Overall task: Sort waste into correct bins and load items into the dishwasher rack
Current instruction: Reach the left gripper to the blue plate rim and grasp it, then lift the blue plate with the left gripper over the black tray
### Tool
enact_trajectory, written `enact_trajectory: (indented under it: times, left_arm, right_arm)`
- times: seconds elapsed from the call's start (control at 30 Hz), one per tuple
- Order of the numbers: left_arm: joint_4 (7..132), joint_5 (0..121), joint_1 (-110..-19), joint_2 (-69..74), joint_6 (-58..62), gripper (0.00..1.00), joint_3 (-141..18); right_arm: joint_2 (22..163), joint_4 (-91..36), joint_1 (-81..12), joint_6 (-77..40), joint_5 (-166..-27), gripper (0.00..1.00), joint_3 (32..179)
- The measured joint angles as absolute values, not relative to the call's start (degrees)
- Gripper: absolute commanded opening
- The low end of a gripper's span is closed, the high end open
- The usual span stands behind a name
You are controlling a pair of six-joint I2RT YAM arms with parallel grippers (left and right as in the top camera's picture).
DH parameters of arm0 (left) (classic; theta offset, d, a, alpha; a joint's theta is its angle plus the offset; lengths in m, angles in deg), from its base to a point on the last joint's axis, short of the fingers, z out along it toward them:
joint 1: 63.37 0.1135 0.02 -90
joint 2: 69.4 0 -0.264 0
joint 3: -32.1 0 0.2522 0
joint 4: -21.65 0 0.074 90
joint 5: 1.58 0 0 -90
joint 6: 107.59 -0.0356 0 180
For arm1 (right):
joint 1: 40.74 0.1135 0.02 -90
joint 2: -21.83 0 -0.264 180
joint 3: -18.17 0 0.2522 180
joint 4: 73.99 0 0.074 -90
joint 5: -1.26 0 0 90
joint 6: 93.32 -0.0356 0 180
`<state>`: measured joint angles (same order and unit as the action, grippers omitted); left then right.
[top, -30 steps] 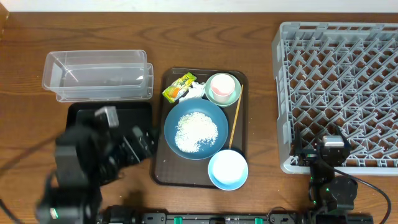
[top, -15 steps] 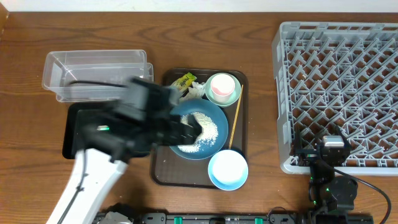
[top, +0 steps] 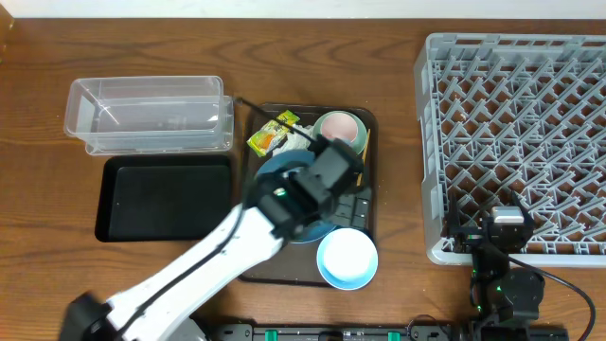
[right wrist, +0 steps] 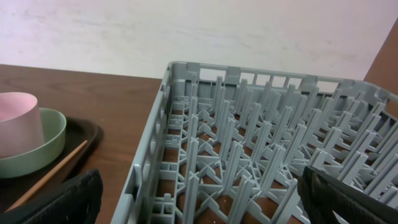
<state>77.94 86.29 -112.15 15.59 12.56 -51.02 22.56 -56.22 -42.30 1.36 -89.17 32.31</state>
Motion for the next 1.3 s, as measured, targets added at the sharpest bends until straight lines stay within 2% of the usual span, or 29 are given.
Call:
enact_trajectory:
  times: [0.5,0.6,0.77,0.9,0.93,1.07,1.2,1.3]
  left_arm:
    - [72.63,87.91,-112.60,33.14,12.63,0.98,-51.02]
    - [70.79,89.33,-112.60,35.61,13.00,0.82,-51.02]
    - [68.91,90.88,-112.60,38.21,12.87,0.68,-51.02]
    - [68.56,91.82,-112.60,38.25,12.91,0.48,-51.02]
    - [68.58,91.93,-112.60,38.25,13.08,0.40,-51.02]
    - [68.58,92.28,-112.60,38.25,12.84,0.31,-51.02]
    - [68.63,92.33,-112.65,38.25,13.19,0.14,-51.02]
    - [68.87,92.35,-112.67,38.25,13.11,0.09,-51.02]
  right_arm:
    - [22.56,-56.20,-42.30,1.36,-89.17,0.99,32.31]
    - [22.56,-56.20,-42.30,1.36,-89.17,0.99,32.31]
    - [22.56,-56.20,-42.30,1.36,-89.17,0.99,32.31]
    - [22.56,-56.20,-42.30,1.36,-89.17,0.99,32.31]
    - [22.56,-56.20,-42.30,1.36,-89.17,0.99,32.31]
    - [22.56,-56.20,-42.30,1.36,-89.17,0.99,32.31]
    - [22.56,-56.20,-42.30,1.36,-89.17,0.99,32.31]
    - [22.56,-56.20,-42.30,1.36,-89.17,0.99,32.31]
